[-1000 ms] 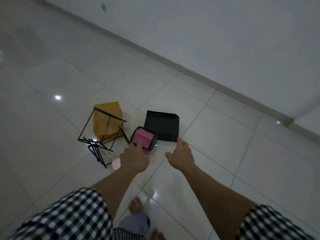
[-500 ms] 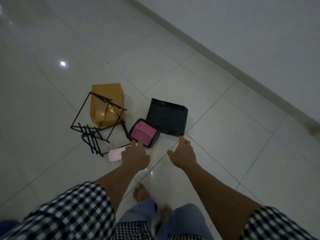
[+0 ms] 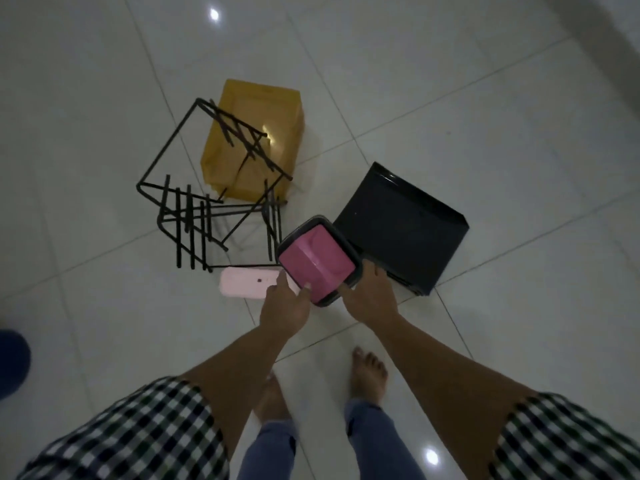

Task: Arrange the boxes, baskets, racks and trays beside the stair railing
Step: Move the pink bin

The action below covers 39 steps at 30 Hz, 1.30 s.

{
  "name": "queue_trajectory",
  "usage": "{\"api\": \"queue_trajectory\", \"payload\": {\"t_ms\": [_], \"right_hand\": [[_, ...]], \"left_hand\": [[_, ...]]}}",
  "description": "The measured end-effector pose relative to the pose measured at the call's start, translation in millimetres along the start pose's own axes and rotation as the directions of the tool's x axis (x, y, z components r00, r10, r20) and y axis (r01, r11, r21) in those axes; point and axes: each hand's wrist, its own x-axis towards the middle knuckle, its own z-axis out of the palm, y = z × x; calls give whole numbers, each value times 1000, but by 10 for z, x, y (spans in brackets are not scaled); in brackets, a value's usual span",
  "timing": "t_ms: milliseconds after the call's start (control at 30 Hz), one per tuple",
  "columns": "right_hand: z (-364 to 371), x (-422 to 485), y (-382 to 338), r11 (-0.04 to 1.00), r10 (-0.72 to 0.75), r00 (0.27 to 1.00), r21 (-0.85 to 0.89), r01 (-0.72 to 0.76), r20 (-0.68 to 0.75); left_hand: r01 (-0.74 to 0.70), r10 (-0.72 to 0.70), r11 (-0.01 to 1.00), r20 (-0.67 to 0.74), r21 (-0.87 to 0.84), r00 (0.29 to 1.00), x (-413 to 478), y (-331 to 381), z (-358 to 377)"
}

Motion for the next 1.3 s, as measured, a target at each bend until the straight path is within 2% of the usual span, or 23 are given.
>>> {"api": "queue_trajectory", "payload": {"t_ms": [100, 200, 333, 467, 567, 667, 867, 1133, 1300], "right_hand": [[165, 565, 155, 997, 51, 999, 51, -51, -10], [345, 942, 293, 967, 188, 982, 176, -183, -12], [623, 1205, 424, 885, 324, 945, 339, -318, 43], [843, 1333, 503, 804, 388, 912, 436, -405, 132], [940, 1381, 532, 784, 404, 905, 461, -417, 132], [952, 1418, 547, 772, 420, 899, 472, -425, 123], [898, 1386, 585, 785, 414, 906, 470, -403, 86], [486, 823, 361, 781, 377, 925, 521, -344, 45], [200, 218, 17, 771, 327, 945, 580, -262, -7]], "left_hand": [[-9, 9, 1000, -105, 1, 994, 521, -36, 133], [-111, 144, 977, -178, 181, 973, 1005, -71, 118], [-221, 269, 930, -132, 295, 954, 1500, 36, 82], [-270, 283, 925, -10, 265, 959, 1752, 102, 135], [-250, 255, 951, -2, 181, 967, 1798, 122, 125], [-188, 182, 976, 66, 113, 981, 1847, 146, 61], [-179, 156, 976, 174, 125, 972, 1888, 79, 39], [-12, 28, 995, 156, -99, 987, 1141, 1, -170], [30, -6, 979, 116, -204, 993, 442, -9, -539]]}}
